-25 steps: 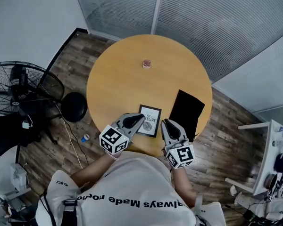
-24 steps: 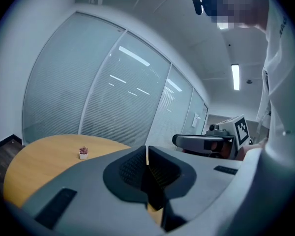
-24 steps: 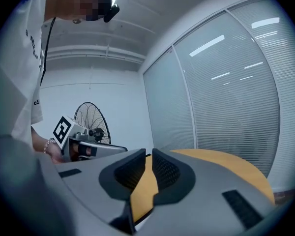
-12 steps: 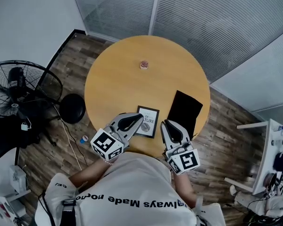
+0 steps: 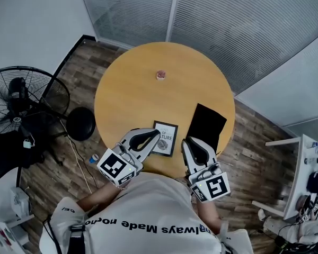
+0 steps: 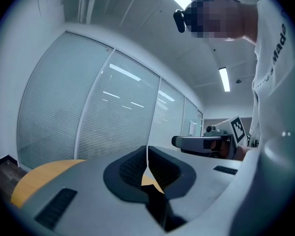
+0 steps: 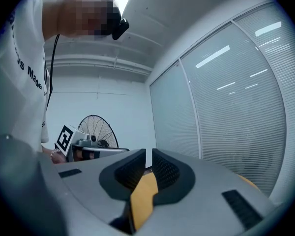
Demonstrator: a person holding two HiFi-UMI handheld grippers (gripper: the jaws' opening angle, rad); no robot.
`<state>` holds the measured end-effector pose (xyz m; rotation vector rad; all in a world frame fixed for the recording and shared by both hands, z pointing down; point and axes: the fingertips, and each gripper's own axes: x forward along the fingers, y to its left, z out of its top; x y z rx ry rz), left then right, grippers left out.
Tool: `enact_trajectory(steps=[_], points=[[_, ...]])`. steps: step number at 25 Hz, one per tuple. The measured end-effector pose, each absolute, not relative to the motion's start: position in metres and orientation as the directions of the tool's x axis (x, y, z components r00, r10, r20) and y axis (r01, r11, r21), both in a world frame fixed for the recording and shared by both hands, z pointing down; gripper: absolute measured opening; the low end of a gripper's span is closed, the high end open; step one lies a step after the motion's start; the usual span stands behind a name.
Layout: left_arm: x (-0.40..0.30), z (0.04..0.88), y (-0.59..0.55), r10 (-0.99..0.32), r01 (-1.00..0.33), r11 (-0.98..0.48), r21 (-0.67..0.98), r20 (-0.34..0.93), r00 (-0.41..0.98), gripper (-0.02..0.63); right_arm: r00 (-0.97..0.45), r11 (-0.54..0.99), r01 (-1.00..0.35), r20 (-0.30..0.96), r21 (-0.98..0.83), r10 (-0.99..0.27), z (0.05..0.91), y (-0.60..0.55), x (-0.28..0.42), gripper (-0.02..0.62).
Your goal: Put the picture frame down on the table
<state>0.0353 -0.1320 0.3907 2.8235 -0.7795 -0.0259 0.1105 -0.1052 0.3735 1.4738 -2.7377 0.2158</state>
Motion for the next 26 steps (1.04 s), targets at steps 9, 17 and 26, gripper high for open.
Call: enact_trajectory(steps=[9,17,26], points=[[0.035,0.380,-0.131,-0.513,-0.510,-0.840,0.187,0.037,0.858,0.034,-0.556,0.548,-0.831,0.075,-0.098,-0.828,0.362,-0.103,0.110,0.058],[0.032,0.381,-0.127,-0.508,-0.508,-0.844,0.175,0.044,0.860,0.032,-0.551,0.545,-0.833,0.070,-0.093,-0.831,0.360,-0.100,0.106,0.058],[0.029,0.379,-0.126,-0.513,-0.511,-0.842,0.174,0.041,0.858,0.034,-0.545,0.540,-0.838,0.067,-0.078,-0.836,0.359,-0.099,0.105,0.058]])
